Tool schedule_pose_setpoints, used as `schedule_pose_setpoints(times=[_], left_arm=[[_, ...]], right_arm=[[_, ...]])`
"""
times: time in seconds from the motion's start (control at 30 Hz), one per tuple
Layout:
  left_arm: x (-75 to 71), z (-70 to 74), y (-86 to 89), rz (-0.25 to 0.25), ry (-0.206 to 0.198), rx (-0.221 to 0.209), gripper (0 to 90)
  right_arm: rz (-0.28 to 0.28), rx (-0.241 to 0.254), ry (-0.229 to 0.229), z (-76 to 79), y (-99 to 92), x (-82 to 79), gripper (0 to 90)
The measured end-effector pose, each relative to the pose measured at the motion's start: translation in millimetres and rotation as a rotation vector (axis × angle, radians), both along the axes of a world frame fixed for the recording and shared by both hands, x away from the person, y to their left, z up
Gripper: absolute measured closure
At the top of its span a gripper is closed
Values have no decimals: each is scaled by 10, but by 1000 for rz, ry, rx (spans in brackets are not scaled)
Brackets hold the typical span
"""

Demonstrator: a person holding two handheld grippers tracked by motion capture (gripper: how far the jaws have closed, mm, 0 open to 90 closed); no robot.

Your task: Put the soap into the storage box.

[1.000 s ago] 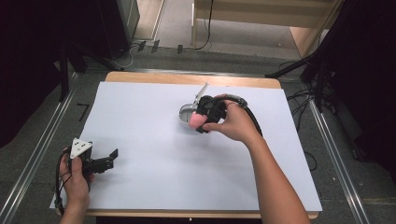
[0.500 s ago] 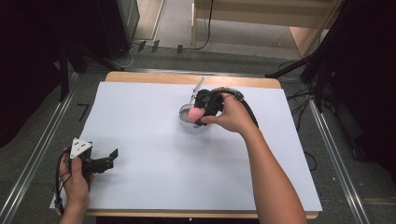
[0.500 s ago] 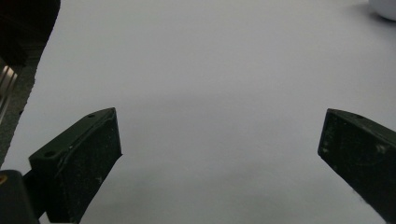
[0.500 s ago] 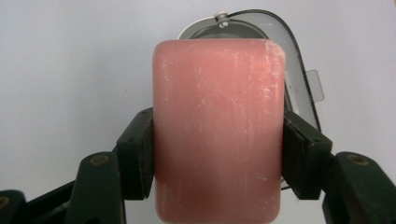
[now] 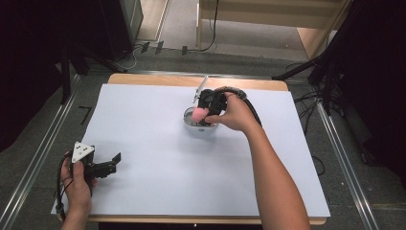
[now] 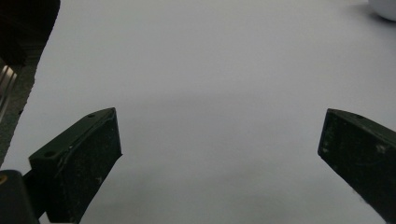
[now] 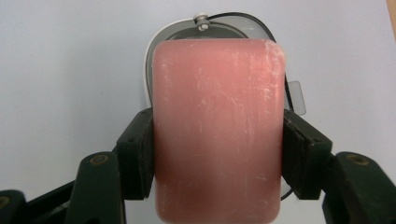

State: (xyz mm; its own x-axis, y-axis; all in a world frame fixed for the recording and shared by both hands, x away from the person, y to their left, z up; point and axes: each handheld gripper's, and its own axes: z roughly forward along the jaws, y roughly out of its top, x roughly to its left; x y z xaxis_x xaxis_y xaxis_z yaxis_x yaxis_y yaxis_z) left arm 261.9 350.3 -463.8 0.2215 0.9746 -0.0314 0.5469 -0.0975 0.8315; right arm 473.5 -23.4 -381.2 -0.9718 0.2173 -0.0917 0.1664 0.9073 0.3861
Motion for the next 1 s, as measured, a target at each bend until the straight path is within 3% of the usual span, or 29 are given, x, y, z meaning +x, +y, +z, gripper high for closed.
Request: schedule_pose_setpoints(times=[0.27,0.57,0.77,1.0], left_arm=[[1,-1,0,0,-1,-2,0],[1,-1,0,0,0,-1,0],[2,-1,0,0,-1,-1,0],[2,-2,1,-1,-2,-3,0]], right_arm=[[22,0,5,-72,32,72,385],[12,0,11,-118,21,105,384],[34,-14,-4,-149,24,119,384],[2,-6,16,-157,44,108,366]])
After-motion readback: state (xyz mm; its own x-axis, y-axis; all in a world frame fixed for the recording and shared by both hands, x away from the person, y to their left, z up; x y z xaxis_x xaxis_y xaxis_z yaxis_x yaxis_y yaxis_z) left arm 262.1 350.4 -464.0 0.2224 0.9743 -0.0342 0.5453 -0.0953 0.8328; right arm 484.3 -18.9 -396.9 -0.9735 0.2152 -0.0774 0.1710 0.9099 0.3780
